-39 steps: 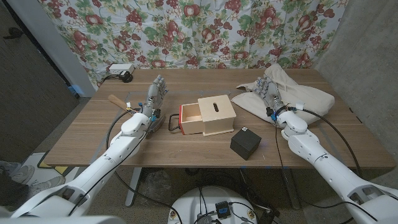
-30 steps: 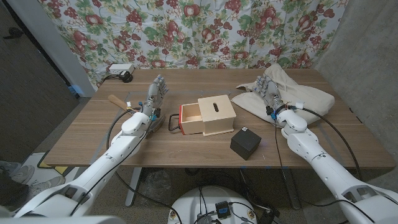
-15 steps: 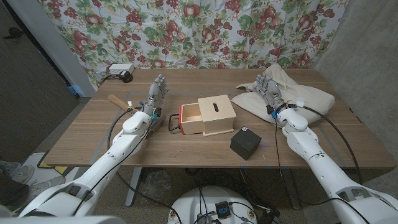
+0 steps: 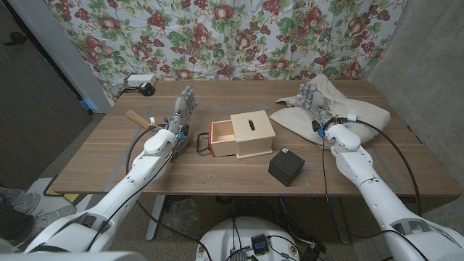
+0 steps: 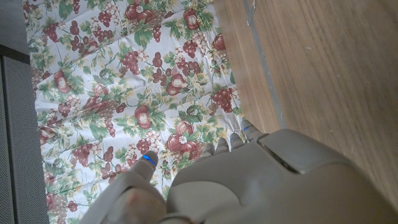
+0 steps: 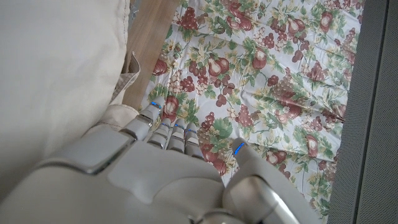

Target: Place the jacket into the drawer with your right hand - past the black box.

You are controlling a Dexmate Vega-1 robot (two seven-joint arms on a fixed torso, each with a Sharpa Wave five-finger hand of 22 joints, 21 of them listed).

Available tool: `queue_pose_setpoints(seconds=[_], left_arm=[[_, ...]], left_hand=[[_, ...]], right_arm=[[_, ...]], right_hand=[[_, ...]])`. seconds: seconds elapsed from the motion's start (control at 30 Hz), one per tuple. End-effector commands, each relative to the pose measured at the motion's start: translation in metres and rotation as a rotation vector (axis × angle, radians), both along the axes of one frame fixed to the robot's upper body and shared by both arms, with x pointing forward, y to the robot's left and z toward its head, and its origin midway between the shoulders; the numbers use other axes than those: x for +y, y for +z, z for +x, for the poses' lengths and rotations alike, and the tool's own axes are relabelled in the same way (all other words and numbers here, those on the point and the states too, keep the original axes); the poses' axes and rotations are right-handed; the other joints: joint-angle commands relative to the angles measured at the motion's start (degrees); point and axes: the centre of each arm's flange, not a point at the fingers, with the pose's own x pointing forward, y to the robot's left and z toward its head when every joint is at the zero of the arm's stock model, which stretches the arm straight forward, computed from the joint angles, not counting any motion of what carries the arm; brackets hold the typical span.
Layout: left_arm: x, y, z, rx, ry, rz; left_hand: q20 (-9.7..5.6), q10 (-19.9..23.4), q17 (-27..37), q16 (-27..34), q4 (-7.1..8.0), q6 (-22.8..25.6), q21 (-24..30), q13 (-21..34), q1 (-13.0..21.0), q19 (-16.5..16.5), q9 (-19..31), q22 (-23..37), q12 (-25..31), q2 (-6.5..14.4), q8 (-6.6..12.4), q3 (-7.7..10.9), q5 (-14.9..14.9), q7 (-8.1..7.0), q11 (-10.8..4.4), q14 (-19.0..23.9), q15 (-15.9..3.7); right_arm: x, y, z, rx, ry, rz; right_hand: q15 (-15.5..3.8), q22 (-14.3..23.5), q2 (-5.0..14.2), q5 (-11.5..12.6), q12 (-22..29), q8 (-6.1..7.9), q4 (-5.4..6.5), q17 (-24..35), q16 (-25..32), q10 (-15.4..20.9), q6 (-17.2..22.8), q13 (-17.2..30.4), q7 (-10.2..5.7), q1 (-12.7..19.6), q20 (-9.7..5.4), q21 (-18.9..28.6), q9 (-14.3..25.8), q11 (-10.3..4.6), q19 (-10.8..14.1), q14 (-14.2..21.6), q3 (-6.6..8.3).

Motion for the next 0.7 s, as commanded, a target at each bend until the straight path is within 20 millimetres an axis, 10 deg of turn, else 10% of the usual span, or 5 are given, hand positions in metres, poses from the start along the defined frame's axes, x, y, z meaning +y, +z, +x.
queue_pose_setpoints(seconds=[0.03,0.7], left_arm=[[-0.001,0.001,0.0,-0.003,0.003,0.004],[-0.002,0.003,-0.002,-0.007,0.0,0.008]], left_hand=[[0.23,-8.7,0.1,0.3,-0.07,-10.3,0.3,0.3,0.1,-3.0,0.1,0.2,0.2,7.5,0.48,0.47,0.2,0.1,0.04,-8.5,0.26],[0.23,-8.6,0.1,0.2,-0.08,-9.9,0.3,0.3,0.1,-2.9,0.1,0.2,0.2,7.5,0.52,0.57,0.2,-0.05,0.06,-8.4,0.23]], right_arm=[[-0.004,0.008,-0.005,-0.035,-0.039,-0.049],[-0.009,0.024,-0.016,-0.086,-0.1,-0.134]], right_hand=[[-0.49,0.1,1.98,0.3,0.2,0.28,-0.1,0.1,0.4,0.7,0.7,0.2,-0.11,0.4,-0.02,0.4,0.1,-0.03,0.7,0.3,0.51],[-0.51,0.0,1.97,0.3,0.2,0.33,-0.49,0.0,0.4,1.0,1.1,0.2,-0.21,0.9,-0.01,0.4,0.2,0.04,0.9,0.4,0.91]])
